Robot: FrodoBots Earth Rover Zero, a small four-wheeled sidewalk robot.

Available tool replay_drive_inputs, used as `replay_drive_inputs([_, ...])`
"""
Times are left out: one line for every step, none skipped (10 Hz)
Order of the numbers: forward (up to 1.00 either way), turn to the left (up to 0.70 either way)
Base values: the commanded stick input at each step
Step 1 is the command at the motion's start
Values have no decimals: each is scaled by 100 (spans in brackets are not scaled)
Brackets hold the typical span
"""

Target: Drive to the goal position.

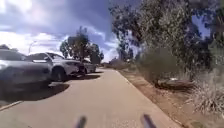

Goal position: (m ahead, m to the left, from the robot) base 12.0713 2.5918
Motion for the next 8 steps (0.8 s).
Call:
replay_drive_inputs([100, 0])
replay_drive_inputs([100, 0])
replay_drive_inputs([100, 0])
replay_drive_inputs([100, 0])
replay_drive_inputs([100, 0])
replay_drive_inputs([100, 0])
replay_drive_inputs([100, 0])
replay_drive_inputs([100, 0])
